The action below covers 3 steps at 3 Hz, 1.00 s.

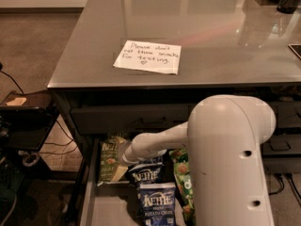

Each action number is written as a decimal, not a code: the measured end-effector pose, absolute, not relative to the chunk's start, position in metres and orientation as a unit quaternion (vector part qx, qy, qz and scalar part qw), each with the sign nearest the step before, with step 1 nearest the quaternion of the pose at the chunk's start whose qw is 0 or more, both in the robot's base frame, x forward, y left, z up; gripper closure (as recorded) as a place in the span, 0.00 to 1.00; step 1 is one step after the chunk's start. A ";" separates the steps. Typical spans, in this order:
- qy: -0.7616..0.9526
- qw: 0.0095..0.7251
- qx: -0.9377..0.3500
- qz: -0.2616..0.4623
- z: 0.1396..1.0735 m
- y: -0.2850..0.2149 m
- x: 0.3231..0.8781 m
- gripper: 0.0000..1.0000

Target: Pick green jalapeno chip bag from middle drawer and place on counter

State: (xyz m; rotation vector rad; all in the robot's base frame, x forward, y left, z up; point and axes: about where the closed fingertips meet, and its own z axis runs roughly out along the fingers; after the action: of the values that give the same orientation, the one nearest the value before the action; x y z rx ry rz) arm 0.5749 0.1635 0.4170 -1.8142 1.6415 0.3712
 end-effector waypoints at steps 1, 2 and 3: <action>0.622 0.313 -0.706 0.132 0.400 0.165 0.579 0.00; 0.616 0.293 -0.721 0.122 0.384 0.166 0.577 0.19; 0.612 0.284 -0.728 0.118 0.375 0.167 0.575 0.43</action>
Offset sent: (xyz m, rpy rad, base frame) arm 0.0033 0.0020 -0.0506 -0.1496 -0.0001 0.0737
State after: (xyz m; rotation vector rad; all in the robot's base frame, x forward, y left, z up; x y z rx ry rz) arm 0.5752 0.1673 0.3750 -1.9485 1.6378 0.3150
